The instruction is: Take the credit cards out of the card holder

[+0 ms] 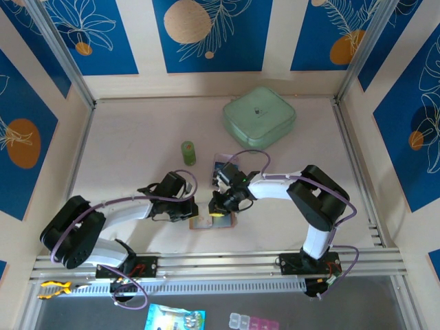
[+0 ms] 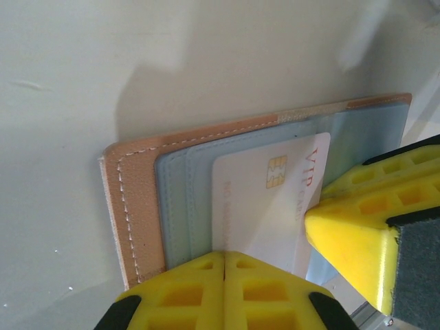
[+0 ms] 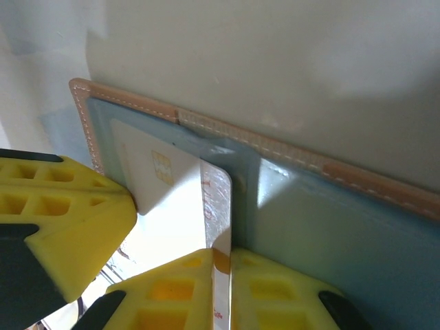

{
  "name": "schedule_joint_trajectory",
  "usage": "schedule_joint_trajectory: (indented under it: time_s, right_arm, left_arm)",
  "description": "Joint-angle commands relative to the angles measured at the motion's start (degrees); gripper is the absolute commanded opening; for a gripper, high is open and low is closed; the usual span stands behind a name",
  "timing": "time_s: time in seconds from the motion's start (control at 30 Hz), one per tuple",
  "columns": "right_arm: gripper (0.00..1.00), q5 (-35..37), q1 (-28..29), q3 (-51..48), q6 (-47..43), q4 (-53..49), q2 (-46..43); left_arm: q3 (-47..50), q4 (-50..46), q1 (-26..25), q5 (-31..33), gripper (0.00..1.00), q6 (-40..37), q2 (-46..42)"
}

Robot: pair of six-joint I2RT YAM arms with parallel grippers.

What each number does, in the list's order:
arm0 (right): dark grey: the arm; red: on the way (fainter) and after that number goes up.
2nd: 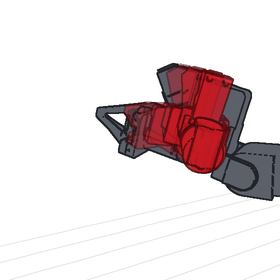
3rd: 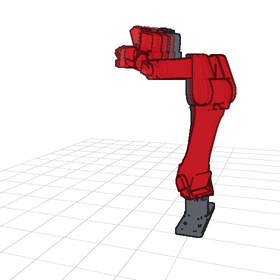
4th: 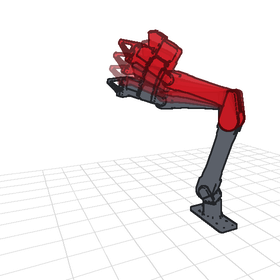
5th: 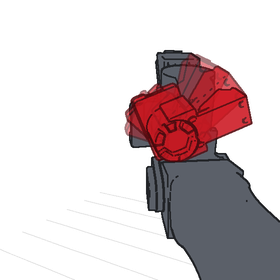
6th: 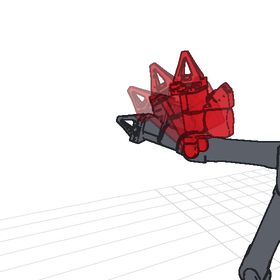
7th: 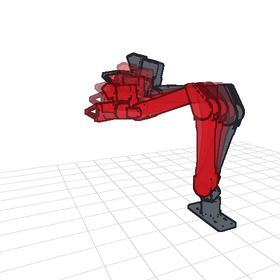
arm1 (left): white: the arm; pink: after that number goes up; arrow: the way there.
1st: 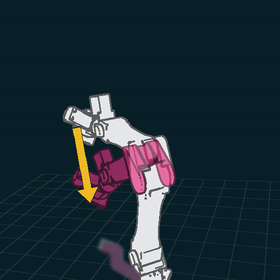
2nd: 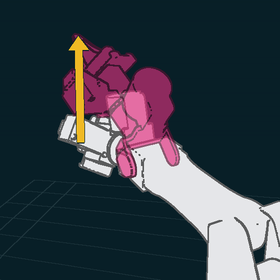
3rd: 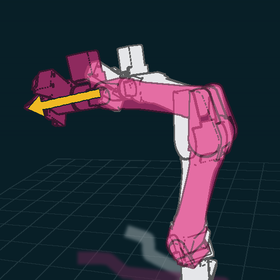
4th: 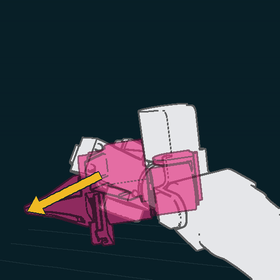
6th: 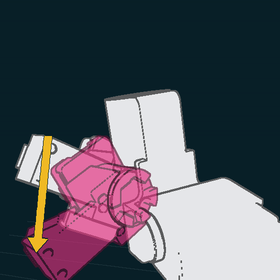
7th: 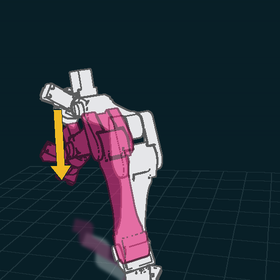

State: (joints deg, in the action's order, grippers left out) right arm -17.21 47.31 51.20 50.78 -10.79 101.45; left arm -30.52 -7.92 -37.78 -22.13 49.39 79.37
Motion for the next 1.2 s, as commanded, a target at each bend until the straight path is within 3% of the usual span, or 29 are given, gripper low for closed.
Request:
schedule_joint_trajectory:
  time_s: [0.0,1.17]
  right_arm:
    - [0.13,-2.8,-0.2,-1.3,1.4,3.3,-1.1]
    - [0.15,-8.8,-1.3,-5.4,4.1,12.7,-1.7]
  left_arm:
    - [0.0,-2.8,-0.3,1.0,0.04,-0.8,1.6]
    - [0.0,-4.7,-0.3,1.7,0.04,-1.2,-1.2]
